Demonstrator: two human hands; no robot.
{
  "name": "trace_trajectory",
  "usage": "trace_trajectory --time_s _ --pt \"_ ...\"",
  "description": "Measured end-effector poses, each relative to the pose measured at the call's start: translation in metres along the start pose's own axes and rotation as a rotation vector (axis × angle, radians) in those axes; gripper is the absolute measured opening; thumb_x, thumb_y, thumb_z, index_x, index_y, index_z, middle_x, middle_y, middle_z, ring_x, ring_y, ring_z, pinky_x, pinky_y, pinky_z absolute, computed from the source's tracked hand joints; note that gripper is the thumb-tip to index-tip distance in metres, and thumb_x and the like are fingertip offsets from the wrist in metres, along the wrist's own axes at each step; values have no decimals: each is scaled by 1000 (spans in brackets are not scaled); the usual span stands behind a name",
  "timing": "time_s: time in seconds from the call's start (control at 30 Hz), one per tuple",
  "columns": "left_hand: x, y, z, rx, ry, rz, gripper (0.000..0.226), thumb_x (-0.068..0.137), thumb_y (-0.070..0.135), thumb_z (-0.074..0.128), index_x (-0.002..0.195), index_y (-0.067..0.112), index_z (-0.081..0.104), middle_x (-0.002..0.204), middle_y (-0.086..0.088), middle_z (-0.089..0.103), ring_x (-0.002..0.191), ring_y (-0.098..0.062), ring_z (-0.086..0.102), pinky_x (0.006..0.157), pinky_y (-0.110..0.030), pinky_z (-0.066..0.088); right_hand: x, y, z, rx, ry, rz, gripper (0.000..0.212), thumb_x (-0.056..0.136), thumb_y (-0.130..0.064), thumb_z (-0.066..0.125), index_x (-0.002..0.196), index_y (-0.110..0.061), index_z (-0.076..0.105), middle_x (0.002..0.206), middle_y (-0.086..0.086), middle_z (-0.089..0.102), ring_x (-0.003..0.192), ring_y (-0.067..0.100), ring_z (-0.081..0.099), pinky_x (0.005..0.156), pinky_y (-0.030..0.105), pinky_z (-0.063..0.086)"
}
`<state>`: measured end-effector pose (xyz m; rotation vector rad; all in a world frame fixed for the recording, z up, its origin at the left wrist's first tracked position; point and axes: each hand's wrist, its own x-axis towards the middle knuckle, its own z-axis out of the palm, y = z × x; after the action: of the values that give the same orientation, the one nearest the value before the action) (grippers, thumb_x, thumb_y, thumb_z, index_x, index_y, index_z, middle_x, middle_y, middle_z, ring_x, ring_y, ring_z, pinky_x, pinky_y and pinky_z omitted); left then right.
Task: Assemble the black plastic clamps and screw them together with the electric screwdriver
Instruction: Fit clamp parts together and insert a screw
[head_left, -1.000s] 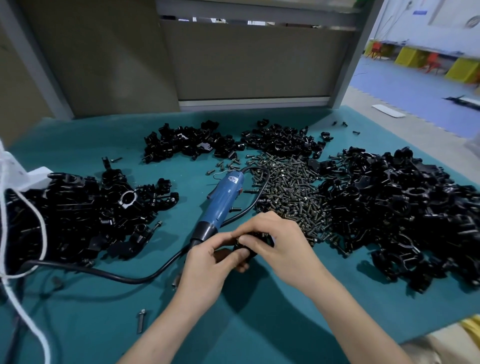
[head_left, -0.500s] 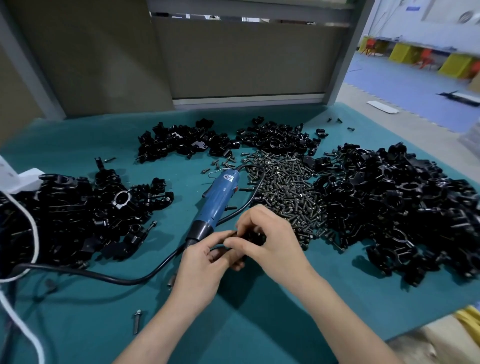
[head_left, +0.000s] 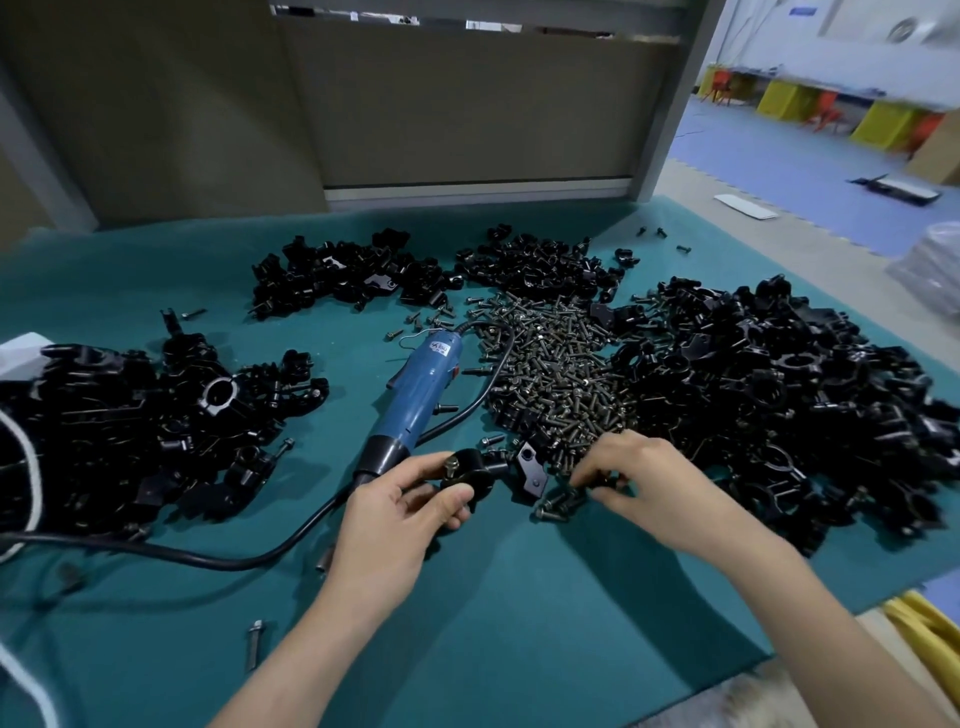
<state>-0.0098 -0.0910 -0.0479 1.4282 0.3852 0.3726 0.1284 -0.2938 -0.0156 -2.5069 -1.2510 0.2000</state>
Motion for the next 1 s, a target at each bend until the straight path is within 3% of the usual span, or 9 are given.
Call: trace_trajectory --time_s 0.17,0.3,0.37,0.43,0.67,0.87,1.0 --pt "-2 1 0 0 4 -6 27 80 -7 68 96 15 69 64 -4 70 56 -8 62 59 -14 51 3 -3 6 -63 -46 15 18 93 -17 61 109 -23 68 100 -14 49 101 10 46 90 15 35" --pt "-2 2 0 3 -1 -6 27 80 -6 68 97 16 68 64 -3 70 57 -8 62 60 -14 51 3 3 -4 77 120 110 16 86 -2 66 94 -16 70 89 -12 52 76 7 54 72 7 42" --pt "-1 2 0 4 -3 -5 27 80 -5 68 97 16 68 64 -4 70 57 -8 63 60 -14 51 5 6 -7 71 198 175 13 86 -2 66 91 -13 70 84 -9 54 71 4 53 67 8 41" --pt "-1 1 0 0 -3 -4 27 80 -6 68 97 16 68 64 -4 70 56 -7 62 59 -14 51 8 5 -3 44 167 189 10 86 -7 67 92 -14 71 84 -6 56 69 4 52 68 10 41" --pt "0 -1 -1 10 -9 8 28 81 -5 68 97 18 69 67 -5 71 58 -9 63 60 -14 51 13 -9 1 -110 31 194 14 89 -13 63 101 -22 64 97 -9 55 90 13 56 83 35 50" --pt "0 -2 1 -15 -2 11 28 80 -6 68 97 17 68 65 -3 71 57 -8 62 59 -14 51 7 -11 -3 -280 -116 74 39 88 2 47 115 -25 56 113 -11 55 109 14 51 89 33 47" --pt "0 -3 0 -27 1 20 29 80 -6 68 95 19 69 68 -1 72 57 -7 62 60 -14 51 5 -8 -1 -299 -157 21 33 93 -2 50 115 -26 55 114 -12 54 107 16 47 92 28 40"
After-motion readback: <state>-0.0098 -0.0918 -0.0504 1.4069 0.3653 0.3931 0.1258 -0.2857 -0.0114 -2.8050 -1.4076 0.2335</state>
